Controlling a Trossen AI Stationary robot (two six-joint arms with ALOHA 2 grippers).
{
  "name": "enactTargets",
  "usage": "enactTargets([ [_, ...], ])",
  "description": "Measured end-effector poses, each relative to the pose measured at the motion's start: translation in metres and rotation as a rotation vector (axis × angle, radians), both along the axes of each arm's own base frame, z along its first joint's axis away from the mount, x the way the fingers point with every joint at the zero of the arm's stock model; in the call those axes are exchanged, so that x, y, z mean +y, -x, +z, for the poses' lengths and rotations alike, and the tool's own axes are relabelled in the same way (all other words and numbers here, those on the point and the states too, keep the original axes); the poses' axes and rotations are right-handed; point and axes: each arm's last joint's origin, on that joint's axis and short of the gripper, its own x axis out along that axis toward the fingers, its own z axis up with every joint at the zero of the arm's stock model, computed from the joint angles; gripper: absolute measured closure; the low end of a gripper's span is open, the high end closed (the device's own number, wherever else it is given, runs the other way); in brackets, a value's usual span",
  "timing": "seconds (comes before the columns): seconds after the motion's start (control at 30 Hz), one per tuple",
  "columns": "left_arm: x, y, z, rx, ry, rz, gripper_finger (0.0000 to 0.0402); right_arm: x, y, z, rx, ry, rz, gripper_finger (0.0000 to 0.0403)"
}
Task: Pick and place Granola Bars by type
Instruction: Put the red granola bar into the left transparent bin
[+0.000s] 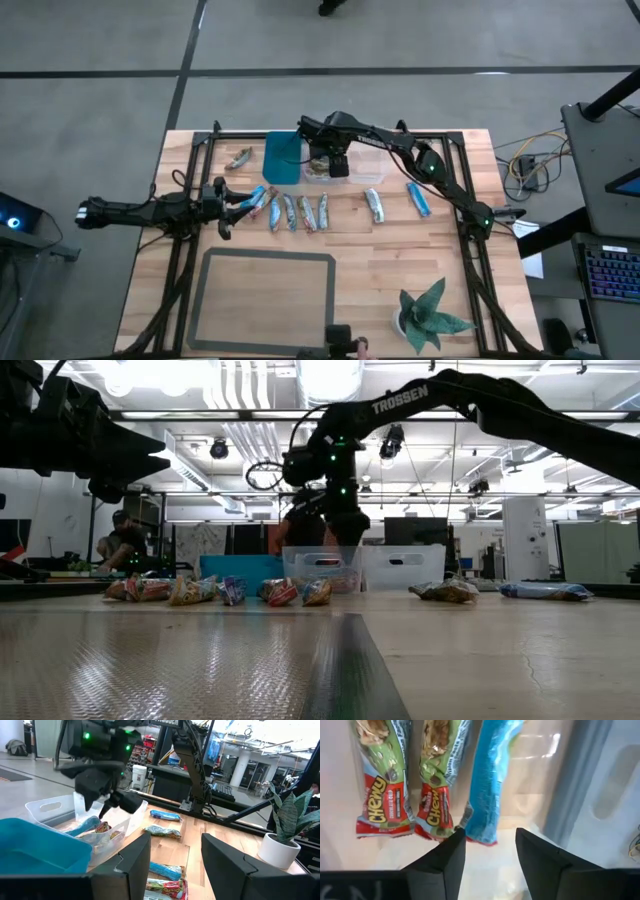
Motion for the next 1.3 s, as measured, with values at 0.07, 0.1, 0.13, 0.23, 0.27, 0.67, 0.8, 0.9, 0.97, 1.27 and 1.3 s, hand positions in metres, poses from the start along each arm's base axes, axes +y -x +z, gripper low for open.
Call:
enactTargets([
  [0.07, 0.0, 0.0, 0.0, 0.0, 0.0, 0.0, 0.0243, 0.0, 0.0, 0.006, -0.022, 0.01, -0.005, 0.0235],
  [0.1, 0.0, 0.0, 0.0, 0.0, 0.0, 0.0, 0.0243, 0.001, 0.001, 0.009, -0.027, 0.014, -0.006, 0.0233],
  [0.13, 0.0, 0.0, 0.0, 0.0, 0.0, 0.0, 0.0243, 0.001, 0.001, 0.011, -0.03, 0.021, -0.006, 0.0231],
  [0.23, 0.0, 0.0, 0.0, 0.0, 0.0, 0.0, 0.0243, 0.005, 0.002, 0.02, -0.037, 0.064, -0.022, 0.0222],
  [0.27, 0.0, 0.0, 0.0, 0.0, 0.0, 0.0, 0.0243, 0.008, 0.002, 0.025, -0.044, 0.078, -0.027, 0.0219],
  [0.67, 0.0, 0.0, 0.0, 0.0, 0.0, 0.0, 0.0243, 0.062, 0.006, 0.094, -0.305, 0.123, -0.251, 0.0195],
  [0.8, 0.0, 0.0, 0.0, 0.0, 0.0, 0.0, 0.0243, 0.083, 0.008, 0.111, -0.441, 0.098, -0.457, 0.0195],
  [0.9, 0.0, 0.0, 0.0, -0.001, 0.0, 0.0, 0.0243, 0.099, 0.009, 0.122, -0.544, 0.063, -0.64, 0.0192],
  [0.97, 0.0, 0.0, 0.0, -0.001, 0.0, 0.0, 0.0243, 0.111, 0.009, 0.127, -0.6, 0.031, -0.737, 0.019],
  [1.27, 0.0, 0.0, 0.0, 0.0, 0.0, 0.0, 0.0243, 0.169, 0.002, 0.133, -0.69, -0.089, -0.897, 0.0167],
  [1.3, 0.0, 0.0, 0.0, 0.0, 0.0, 0.0, 0.0243, 0.175, 0.001, 0.133, -0.692, -0.096, -0.896, 0.0162],
])
